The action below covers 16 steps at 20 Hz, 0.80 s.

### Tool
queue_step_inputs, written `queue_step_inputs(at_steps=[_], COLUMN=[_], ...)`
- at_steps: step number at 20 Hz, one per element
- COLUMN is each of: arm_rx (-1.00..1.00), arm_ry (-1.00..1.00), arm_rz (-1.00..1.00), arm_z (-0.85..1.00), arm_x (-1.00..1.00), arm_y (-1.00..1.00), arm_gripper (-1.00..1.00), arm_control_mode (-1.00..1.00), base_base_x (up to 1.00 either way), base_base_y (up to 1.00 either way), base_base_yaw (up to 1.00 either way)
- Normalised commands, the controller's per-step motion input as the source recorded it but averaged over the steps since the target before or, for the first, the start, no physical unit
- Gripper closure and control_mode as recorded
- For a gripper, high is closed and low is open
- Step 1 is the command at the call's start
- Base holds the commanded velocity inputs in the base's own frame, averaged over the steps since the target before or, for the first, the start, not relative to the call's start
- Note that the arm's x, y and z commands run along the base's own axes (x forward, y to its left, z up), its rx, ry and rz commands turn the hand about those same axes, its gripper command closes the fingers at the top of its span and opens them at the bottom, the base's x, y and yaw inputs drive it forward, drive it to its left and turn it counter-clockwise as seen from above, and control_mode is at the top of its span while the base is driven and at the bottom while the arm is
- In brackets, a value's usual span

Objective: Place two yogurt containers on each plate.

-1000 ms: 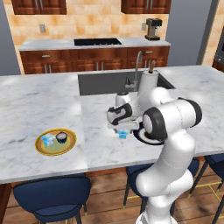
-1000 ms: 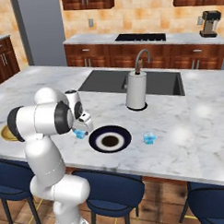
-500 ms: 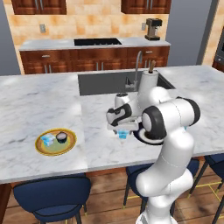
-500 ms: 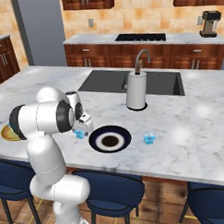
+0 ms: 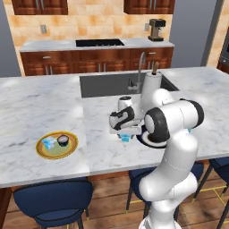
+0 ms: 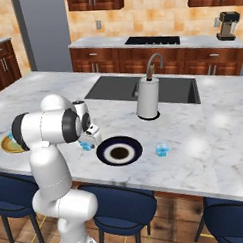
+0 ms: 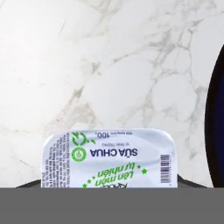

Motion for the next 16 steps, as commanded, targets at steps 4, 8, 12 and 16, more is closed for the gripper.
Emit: queue_step_inputs(at_steps=[4, 8, 12, 16], arm_rx=[-0.01, 0.0, 0.01, 0.0], arm_ry=[0.0, 0.0, 0.01, 0.02], arm_rz=[-0.01, -0.02, -0.01, -0.02], arm_z=[0.45, 0.7, 0.29, -0.11], arm_x=[-0.03, -0.04, -0.02, 0.02], arm_y=[-0.25, -0.68, -1.0, -0.68], arm_gripper=[1.0, 1.0, 1.0, 1.0], arm_control_mode=[-1.0, -1.0, -1.0, -1.0], base_base_x=[0.0, 0.0, 0.0, 0.0], base_base_y=[0.0, 0.0, 0.0, 0.0], base_base_yaw=[0.0, 0.0, 0.0, 0.0])
